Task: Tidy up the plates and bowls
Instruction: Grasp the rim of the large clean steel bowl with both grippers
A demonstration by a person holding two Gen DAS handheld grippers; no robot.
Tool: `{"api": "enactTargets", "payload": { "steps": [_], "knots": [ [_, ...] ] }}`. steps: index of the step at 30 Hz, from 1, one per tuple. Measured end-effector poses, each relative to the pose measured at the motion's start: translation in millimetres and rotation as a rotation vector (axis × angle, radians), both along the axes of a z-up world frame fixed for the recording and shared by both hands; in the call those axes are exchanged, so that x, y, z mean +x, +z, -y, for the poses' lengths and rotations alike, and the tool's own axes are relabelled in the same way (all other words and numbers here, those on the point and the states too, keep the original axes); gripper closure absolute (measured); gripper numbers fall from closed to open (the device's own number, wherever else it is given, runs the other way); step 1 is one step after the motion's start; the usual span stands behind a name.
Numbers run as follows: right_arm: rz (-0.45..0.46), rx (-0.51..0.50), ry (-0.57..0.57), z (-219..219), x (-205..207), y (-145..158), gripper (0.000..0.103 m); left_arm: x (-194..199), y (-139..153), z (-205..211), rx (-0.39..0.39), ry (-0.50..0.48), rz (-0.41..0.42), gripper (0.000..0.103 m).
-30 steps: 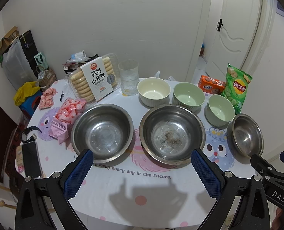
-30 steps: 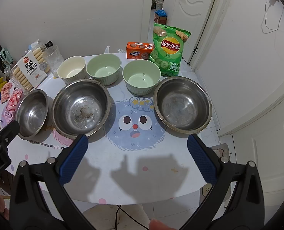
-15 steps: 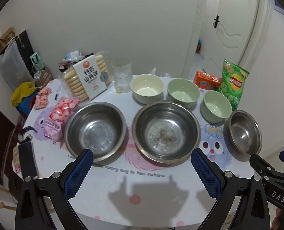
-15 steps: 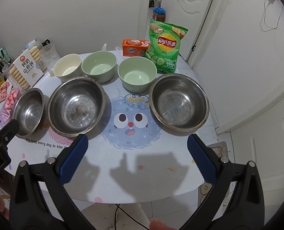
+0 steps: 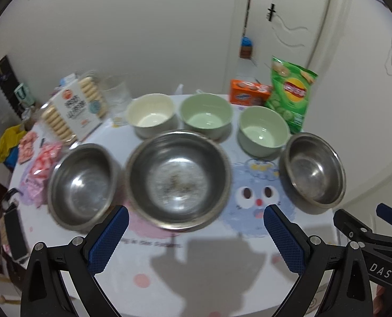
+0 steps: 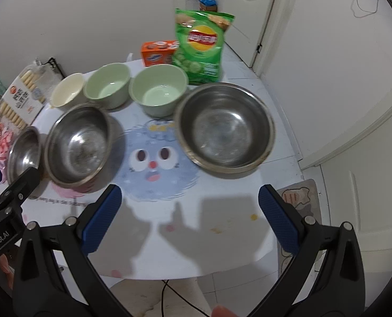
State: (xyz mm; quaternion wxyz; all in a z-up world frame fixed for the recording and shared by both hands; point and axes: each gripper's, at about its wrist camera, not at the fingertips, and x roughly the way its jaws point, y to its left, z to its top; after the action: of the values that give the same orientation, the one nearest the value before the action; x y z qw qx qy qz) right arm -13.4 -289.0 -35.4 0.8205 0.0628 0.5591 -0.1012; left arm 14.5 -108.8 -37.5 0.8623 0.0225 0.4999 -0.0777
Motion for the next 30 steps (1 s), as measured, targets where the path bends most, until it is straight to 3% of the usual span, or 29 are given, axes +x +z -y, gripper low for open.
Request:
{"api": "enactTargets", "payload": {
  "steps": [5,13,15,22,23,26,30],
  "knots": [
    [-0.005,0.004,-0.016,37.0,3.9,-11.0,0.000,18.2,-15.5,45.1,-0.070,-0.037,-0.075,0.000],
    [-0.040,0.059,-0.060,112.7,31.4,-37.8,0.000,50.4,-58.2,104.7,-0.160,-0.006,-0.220,0.001],
    [-0.053,0.074,-0.052,126.3,39.6,-48.6,0.001,58.2,-72.0,115.9,-0.166,0.003,-0.256,0.007],
    [-0.123,0.182,-0.033,152.5,62.6,-89.1,0.036,79.6,-106.2,129.7,-0.178,0.049,-0.353,0.035],
    [-0.131,0.198,-0.033,155.3,64.8,-94.0,0.038,81.9,-110.5,131.6,-0.181,0.049,-0.365,0.043],
    [-0.128,0.199,-0.032,162.8,71.8,-101.5,0.042,88.2,-120.1,136.5,-0.191,0.048,-0.393,0.053],
    [-0.119,0.218,-0.044,172.3,82.8,-100.8,0.046,92.0,-124.5,136.2,-0.189,0.080,-0.405,0.057]
  ]
}}
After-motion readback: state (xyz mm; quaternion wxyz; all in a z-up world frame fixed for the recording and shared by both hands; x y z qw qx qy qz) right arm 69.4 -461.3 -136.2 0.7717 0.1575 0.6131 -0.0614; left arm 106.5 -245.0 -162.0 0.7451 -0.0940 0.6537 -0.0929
